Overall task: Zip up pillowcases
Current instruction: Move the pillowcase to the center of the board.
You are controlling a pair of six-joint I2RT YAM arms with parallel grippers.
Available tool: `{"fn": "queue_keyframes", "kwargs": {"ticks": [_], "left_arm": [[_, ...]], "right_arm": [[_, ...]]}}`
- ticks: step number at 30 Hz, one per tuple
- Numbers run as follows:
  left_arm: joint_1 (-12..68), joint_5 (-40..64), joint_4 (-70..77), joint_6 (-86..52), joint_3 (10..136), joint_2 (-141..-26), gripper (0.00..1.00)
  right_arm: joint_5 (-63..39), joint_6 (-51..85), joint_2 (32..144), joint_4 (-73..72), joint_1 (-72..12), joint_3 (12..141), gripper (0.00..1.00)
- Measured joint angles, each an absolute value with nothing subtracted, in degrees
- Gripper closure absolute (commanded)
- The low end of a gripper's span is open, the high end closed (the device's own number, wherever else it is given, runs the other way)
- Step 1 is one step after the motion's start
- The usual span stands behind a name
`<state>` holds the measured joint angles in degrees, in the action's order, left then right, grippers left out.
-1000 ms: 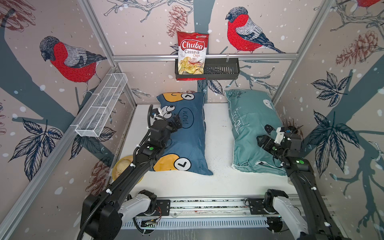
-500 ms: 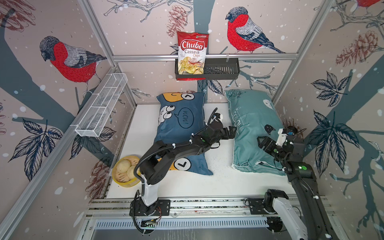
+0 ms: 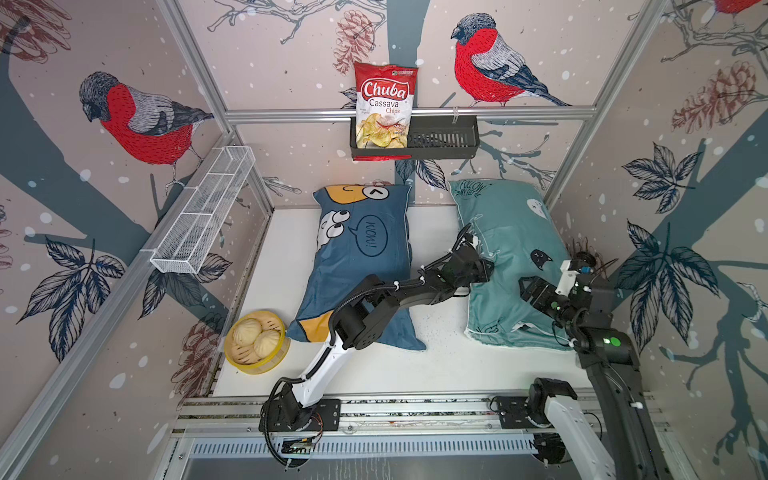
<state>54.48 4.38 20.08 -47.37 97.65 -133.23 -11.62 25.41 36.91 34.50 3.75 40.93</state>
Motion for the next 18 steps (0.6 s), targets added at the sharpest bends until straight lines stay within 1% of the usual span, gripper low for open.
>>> {"fn": "queue_keyframes", "kwargs": {"ticks": [4, 9, 18], "left_arm": [[53.06, 4.12, 20.1, -46.59, 92.27, -128.99, 1.0], [48.45, 3.03, 21.15, -46.52, 81.71, -121.19, 1.0], [41.39, 1.02, 24.18, -46.65, 70.17, -113.56, 1.0]], "right_arm": [[-11.03, 25.36, 36.8, 34.87, 3.75, 40.93, 0.12], [-12.27, 25.39, 37.47, 35.09, 3.68, 40.56, 0.12], [-14.02, 25.39, 38.26, 35.2, 3.01, 38.94, 0.12]]}}
